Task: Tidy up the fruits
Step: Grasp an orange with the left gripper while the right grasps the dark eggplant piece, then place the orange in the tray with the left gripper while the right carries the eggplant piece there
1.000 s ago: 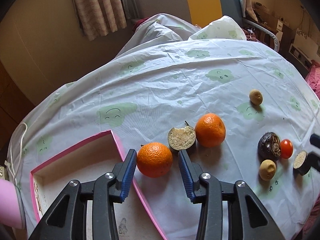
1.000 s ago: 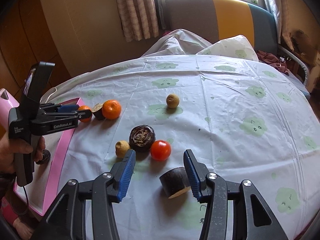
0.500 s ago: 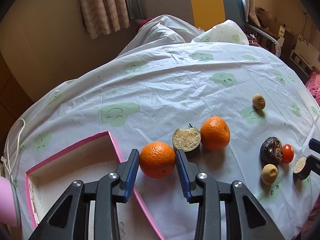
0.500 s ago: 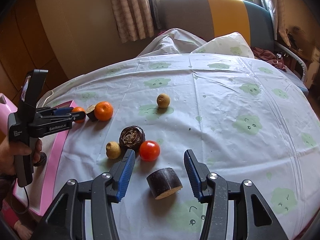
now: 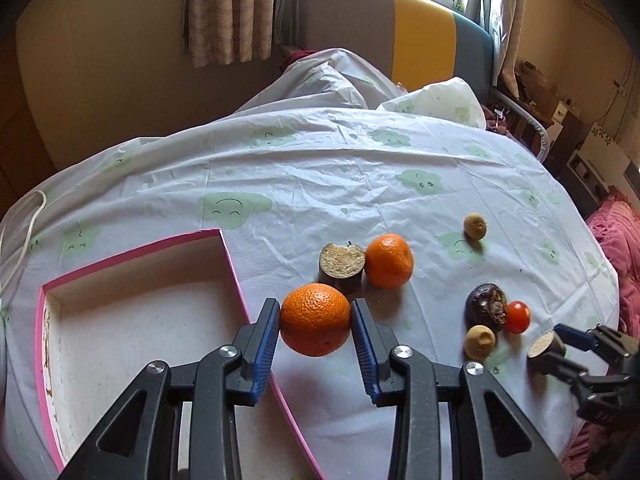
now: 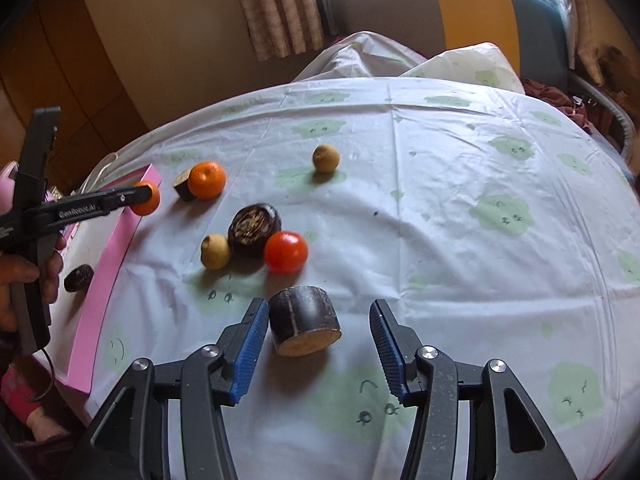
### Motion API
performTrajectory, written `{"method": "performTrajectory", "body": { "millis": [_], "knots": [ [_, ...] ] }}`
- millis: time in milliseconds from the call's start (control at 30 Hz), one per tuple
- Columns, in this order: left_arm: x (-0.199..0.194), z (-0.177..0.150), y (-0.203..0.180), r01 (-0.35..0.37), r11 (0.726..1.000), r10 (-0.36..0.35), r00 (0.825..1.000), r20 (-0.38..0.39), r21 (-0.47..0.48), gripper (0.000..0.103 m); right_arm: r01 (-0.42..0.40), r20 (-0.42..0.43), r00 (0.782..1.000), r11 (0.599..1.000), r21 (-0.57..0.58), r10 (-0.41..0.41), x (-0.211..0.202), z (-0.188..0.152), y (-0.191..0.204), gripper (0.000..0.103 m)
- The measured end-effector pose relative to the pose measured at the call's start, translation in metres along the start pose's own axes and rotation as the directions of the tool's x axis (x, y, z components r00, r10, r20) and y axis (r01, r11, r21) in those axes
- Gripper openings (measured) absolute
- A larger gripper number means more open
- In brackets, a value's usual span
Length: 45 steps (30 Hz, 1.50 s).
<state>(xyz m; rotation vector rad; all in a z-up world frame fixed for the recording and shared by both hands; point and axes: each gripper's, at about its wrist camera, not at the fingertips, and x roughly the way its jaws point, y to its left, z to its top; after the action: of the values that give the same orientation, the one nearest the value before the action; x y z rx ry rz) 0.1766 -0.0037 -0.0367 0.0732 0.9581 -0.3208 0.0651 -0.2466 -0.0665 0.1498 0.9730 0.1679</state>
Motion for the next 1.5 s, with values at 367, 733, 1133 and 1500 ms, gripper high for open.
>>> {"method": "performTrajectory", "body": {
  "millis": [367, 733, 1133, 1500],
  "knots": [
    [-0.05, -0.008, 0.004, 0.026, 0.998, -0.023, 0.998, 0.065, -0.054, 0.037, 0.046, -0.018, 0.999, 0.996, -0.078, -0.047, 0.013, -0.004, 0.014, 0.035],
    [-0.084, -0.05, 0.069, -0.108, 0.959, 0.122, 0.992, 0.039, -0.263, 0.037, 0.105, -0.015, 0.994, 0.988, -0.11, -0.108, 0.017, -0.004, 0.023, 0.036],
    [-0.057, -0.086, 0.094, -0.208, 0.906, 0.216, 0.976, -0.021, -0.369, 0.04, 0.108, -0.014, 0.994, 0.988, -0.107, -0.11, 0.017, -0.004, 0.022, 0.036],
    [-0.061, -0.099, 0.077, -0.214, 0.908, 0.233, 0.972, 0.009, -0.361, 0.047, 0.165, 0.035, 0.986, 0.976, -0.144, -0.161, 0.016, -0.01, 0.03, 0.035]
  ]
}}
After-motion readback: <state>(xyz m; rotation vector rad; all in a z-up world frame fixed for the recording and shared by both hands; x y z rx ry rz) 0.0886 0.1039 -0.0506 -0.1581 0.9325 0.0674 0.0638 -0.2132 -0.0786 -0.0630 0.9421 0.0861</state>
